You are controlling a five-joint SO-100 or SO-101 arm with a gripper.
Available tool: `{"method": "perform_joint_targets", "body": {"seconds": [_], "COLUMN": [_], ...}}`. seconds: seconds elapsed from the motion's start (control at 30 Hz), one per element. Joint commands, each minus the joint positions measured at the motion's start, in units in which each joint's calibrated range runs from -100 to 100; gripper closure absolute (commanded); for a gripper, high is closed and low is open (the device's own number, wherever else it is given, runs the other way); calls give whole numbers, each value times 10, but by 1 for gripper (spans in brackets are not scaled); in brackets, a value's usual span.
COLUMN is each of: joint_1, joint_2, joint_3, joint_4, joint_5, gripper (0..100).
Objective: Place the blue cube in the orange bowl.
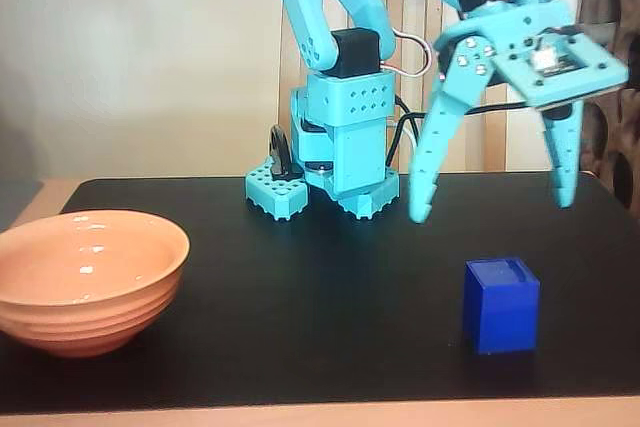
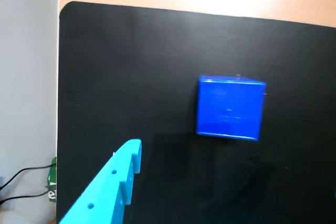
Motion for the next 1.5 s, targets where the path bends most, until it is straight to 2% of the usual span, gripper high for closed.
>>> {"method": "perform_joint_targets", "body": {"seconds": [0.0, 0.57, 0.9, 1.47], "joint_1": [-5, 31, 64, 44], "joint_2": [14, 22, 85, 145], "joint_3": [-34, 8, 9, 31], "joint_4": [-53, -56, -109, -150], "joint_5": [-13, -13, -10, -12], "gripper": [59, 59, 59, 59]}}
